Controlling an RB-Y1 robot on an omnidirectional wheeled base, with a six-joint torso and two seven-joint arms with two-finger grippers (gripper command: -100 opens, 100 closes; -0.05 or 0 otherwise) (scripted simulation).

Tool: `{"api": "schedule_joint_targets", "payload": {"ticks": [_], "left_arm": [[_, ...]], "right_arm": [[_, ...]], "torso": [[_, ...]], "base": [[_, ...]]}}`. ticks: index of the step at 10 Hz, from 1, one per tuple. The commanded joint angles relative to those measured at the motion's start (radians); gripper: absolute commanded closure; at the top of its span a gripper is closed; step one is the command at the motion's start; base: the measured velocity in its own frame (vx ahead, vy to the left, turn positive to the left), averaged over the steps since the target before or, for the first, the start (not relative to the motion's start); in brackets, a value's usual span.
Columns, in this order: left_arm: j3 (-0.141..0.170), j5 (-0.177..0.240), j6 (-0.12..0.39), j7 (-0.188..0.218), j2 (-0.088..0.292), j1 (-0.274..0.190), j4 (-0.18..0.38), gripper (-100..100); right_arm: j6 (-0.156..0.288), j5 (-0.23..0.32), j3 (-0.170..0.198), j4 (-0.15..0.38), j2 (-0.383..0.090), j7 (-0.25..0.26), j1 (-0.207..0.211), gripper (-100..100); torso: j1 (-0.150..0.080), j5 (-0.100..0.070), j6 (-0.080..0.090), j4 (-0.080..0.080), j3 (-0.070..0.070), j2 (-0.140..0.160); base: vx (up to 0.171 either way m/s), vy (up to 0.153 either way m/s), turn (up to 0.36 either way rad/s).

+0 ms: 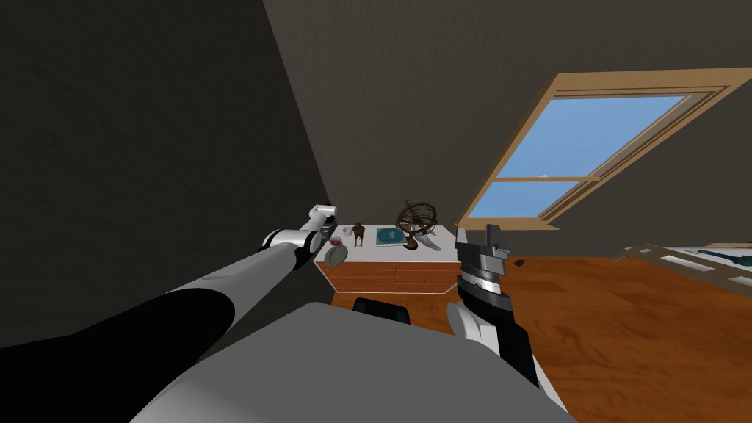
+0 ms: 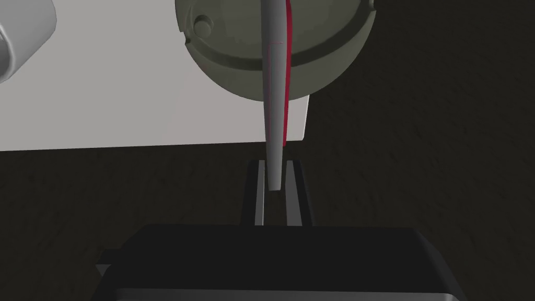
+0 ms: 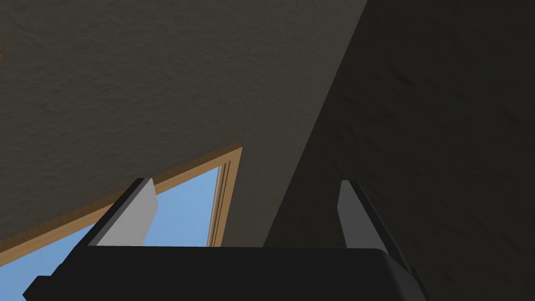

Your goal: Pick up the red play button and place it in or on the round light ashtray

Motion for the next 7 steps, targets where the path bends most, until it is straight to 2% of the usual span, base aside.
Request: {"api": "schedule_joint_targets", "payload": {"ticks": [1,2,6,7], "left_arm": [[0.000,0.000,0.000,0.000,0.000,0.000,0.000,100],[-0.001,-0.001,0.002,-0.001,0.003,-0.002,0.001,-100],[0.000,-0.001,0.001,-0.001,0.003,-0.002,0.001,-100],[0.000,-0.001,0.001,-0.001,0.003,-0.002,0.001,0]], "right_arm": [[0.000,0.000,0.000,0.000,0.000,0.000,0.000,0],[0.000,0.000,0.000,0.000,0.000,0.000,0.000,0],[0.000,0.000,0.000,0.000,0.000,0.000,0.000,0],[0.000,0.000,0.000,0.000,0.000,0.000,0.000,0]], "torso": [[0.000,0.000,0.000,0.000,0.000,0.000],[-0.001,0.001,0.001,-0.001,-0.001,-0.001],[-0.002,0.000,0.001,-0.001,-0.001,-0.002],[-0.002,0.000,0.001,-0.001,-0.001,-0.002]], "base": [[-0.007,0.016,0.008],[0.000,0.000,0.000],[0.000,0.000,0.000],[0.000,0.000,0.000]]}}
